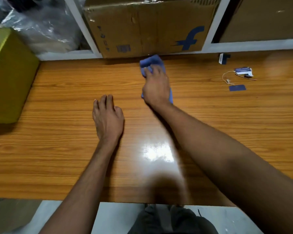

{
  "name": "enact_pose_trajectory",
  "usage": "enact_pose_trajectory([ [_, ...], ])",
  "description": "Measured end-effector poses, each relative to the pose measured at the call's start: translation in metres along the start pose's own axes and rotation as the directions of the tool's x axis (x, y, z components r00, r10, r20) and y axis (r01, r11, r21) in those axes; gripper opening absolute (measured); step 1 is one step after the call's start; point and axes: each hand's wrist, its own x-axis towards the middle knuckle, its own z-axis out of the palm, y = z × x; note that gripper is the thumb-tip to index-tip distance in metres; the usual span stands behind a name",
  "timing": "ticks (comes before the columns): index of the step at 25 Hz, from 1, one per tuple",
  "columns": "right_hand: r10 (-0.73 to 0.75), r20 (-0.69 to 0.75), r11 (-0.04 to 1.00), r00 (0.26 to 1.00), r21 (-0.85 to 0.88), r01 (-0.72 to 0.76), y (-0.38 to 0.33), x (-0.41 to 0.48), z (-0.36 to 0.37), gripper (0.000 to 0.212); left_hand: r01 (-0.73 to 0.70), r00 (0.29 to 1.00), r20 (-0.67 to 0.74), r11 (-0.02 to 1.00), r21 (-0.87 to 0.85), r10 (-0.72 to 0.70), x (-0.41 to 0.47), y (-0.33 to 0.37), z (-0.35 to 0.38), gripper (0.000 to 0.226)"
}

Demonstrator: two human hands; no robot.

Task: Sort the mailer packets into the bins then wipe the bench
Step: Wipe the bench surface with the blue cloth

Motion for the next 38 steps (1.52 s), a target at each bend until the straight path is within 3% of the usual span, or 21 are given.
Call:
enact_pose_trajectory([
  [2, 0.293, -0.078, 0.955, 0.953, -0.025, -0.296, 0.055, 0.002, -0.011, 0.053, -0.073, 0.996, 0.047, 0.997, -0.007, 0.073, -0.003, 0.02, 0.004, 0.052],
  [3, 0.36, -0.128, 0.932, 0.924, 0.005, -0.362, 0.068, -0.004, -0.015, 0.051, -0.105, 0.992, 0.066, 0.994, -0.024, 0.106, -0.004, 0.03, 0.006, 0.052],
  [4, 0.334, -0.162, 0.942, 0.929, 0.041, -0.332, 0.067, -0.01, -0.015, 0.052, -0.116, 0.99, 0.079, 0.992, -0.052, 0.12, -0.002, 0.04, 0.009, 0.052],
  [5, 0.218, -0.137, 0.976, 0.966, 0.054, -0.212, 0.054, -0.014, -0.015, 0.054, -0.103, 0.991, 0.08, 0.992, -0.076, 0.109, -0.001, 0.048, 0.012, 0.052],
  [7, -0.163, -0.014, 0.986, 0.986, 0.034, 0.164, 0.024, -0.012, -0.007, 0.064, -0.063, 0.995, 0.065, 0.992, -0.106, 0.07, 0.002, 0.06, 0.017, 0.049],
  [8, -0.229, 0.027, 0.973, 0.973, 0.03, 0.228, 0.017, -0.007, -0.007, 0.065, -0.059, 0.996, 0.055, 0.992, -0.114, 0.066, 0.004, 0.063, 0.018, 0.048],
  [11, 0.021, -0.018, 1.0, 1.0, 0.017, -0.021, 0.055, 0.005, -0.017, 0.058, -0.096, 0.992, 0.07, 0.992, -0.084, 0.102, 0.008, 0.071, 0.021, 0.049],
  [14, 0.225, -0.059, 0.97, 0.973, -0.081, -0.229, 0.133, 0.005, -0.032, 0.055, -0.102, 0.982, 0.154, 0.994, -0.037, 0.107, 0.01, 0.086, 0.022, 0.062],
  [17, 0.336, -0.122, 0.937, 0.934, -0.057, -0.344, 0.174, 0.005, -0.049, 0.05, -0.258, 0.929, 0.253, 0.963, -0.075, 0.268, 0.0, 0.117, 0.031, 0.064],
  [18, 0.319, -0.108, 0.946, 0.942, -0.025, -0.323, 0.17, 0.005, -0.05, 0.049, -0.287, 0.918, 0.258, 0.953, -0.095, 0.302, -0.004, 0.13, 0.034, 0.062],
  [22, -0.057, 0.003, 0.998, 0.998, -0.005, 0.057, 0.113, -0.033, -0.034, 0.058, -0.264, 0.93, 0.239, 0.96, -0.087, 0.278, -0.013, 0.163, 0.044, 0.055],
  [23, -0.057, -0.007, 0.998, 0.998, -0.01, 0.057, 0.118, -0.03, -0.035, 0.059, -0.254, 0.937, 0.23, 0.964, -0.073, 0.264, -0.013, 0.165, 0.046, 0.055],
  [27, 0.286, -0.12, 0.946, 0.95, -0.12, -0.3, 0.219, 0.003, -0.056, 0.055, -0.314, 0.922, 0.236, 0.949, -0.002, 0.306, -0.015, 0.164, 0.051, 0.057],
  [29, 0.374, -0.122, 0.918, 0.92, -0.094, -0.385, 0.248, 0.003, -0.066, 0.055, -0.35, 0.901, 0.275, 0.937, 0.0, 0.337, -0.016, 0.173, 0.052, 0.058],
  [31, 0.323, -0.13, 0.944, 0.937, -0.031, -0.329, 0.227, -0.01, -0.066, 0.052, -0.37, 0.892, 0.278, 0.929, 0.0, 0.355, -0.02, 0.189, 0.055, 0.058],
  [35, 0.049, -0.013, 0.998, 0.999, 0.027, -0.048, 0.199, -0.048, -0.056, 0.064, -0.366, 0.895, 0.282, 0.93, 0.026, 0.345, -0.024, 0.21, 0.061, 0.058],
  [36, 0.09, -0.029, 0.996, 0.996, 0.018, -0.089, 0.216, -0.042, -0.06, 0.062, -0.363, 0.898, 0.278, 0.931, 0.034, 0.34, -0.023, 0.211, 0.062, 0.058],
  [38, 0.302, -0.112, 0.952, 0.947, -0.022, -0.307, 0.262, -0.019, -0.068, 0.055, -0.375, 0.898, 0.268, 0.926, 0.048, 0.35, -0.022, 0.212, 0.062, 0.057],
])
